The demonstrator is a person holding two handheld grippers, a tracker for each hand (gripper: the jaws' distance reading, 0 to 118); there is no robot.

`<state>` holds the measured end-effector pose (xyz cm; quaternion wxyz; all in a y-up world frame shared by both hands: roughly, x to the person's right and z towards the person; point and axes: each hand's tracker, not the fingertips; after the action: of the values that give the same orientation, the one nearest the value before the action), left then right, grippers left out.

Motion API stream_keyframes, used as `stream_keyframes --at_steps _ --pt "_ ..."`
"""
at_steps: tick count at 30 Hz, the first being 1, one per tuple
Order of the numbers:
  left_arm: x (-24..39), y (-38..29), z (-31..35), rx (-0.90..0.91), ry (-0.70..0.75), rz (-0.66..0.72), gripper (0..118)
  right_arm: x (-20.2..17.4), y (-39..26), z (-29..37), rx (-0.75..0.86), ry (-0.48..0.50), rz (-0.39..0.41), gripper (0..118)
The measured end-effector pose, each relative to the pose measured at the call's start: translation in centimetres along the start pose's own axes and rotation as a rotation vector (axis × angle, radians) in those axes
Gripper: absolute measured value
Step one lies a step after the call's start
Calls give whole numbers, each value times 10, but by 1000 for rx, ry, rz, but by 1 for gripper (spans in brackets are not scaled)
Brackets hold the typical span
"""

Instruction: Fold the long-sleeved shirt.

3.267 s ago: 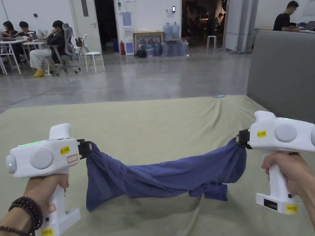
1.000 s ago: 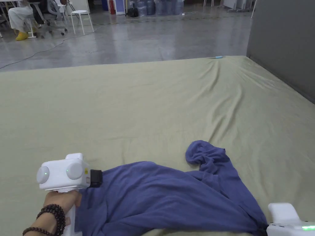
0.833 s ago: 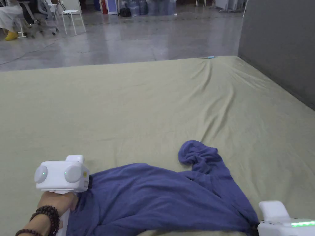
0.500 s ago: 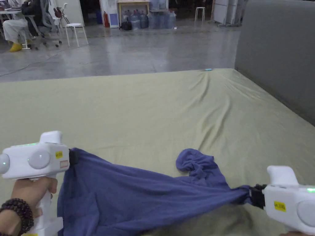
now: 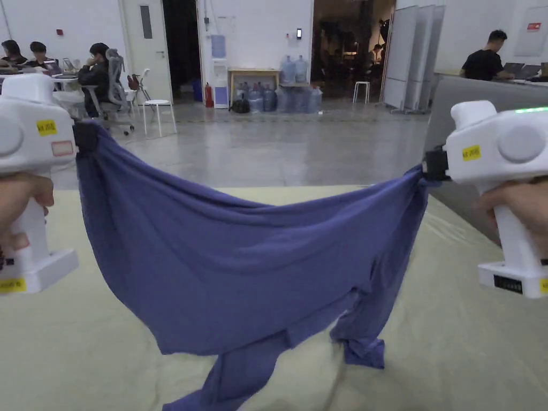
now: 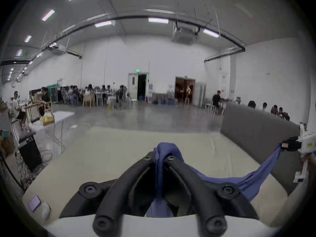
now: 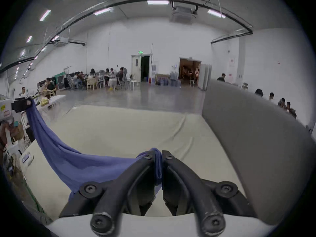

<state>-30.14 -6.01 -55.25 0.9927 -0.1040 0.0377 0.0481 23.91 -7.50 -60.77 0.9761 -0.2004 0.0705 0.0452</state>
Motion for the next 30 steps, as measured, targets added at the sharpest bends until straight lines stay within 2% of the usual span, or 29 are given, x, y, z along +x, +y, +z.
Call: stream_keyframes --at_steps 2,5,9,14,17,20,28,30 --pt "1 33 -4 48 23 43 0 1 40 -3 28 -26 17 3" --pt "6 82 -10 141 8 30 0 8 99 -1 84 -28 -30 3" --pt "16 132 -24 155 63 13 0 14 167 -1 140 -46 -80 3" --pt "20 146 -39 174 50 30 0 13 193 -5 145 -54 -109 2" --pt "29 126 -44 143 41 11 0 22 181 -35 105 -55 -132 2" --pt "27 89 -62 83 31 4 0 24 143 -62 63 -34 -168 2" --pt "13 -80 -125 -231 36 29 0 19 -28 -149 -176 24 -206 2" --pt "17 -116 -124 -264 33 -27 0 18 -61 -158 -196 16 -203 2"
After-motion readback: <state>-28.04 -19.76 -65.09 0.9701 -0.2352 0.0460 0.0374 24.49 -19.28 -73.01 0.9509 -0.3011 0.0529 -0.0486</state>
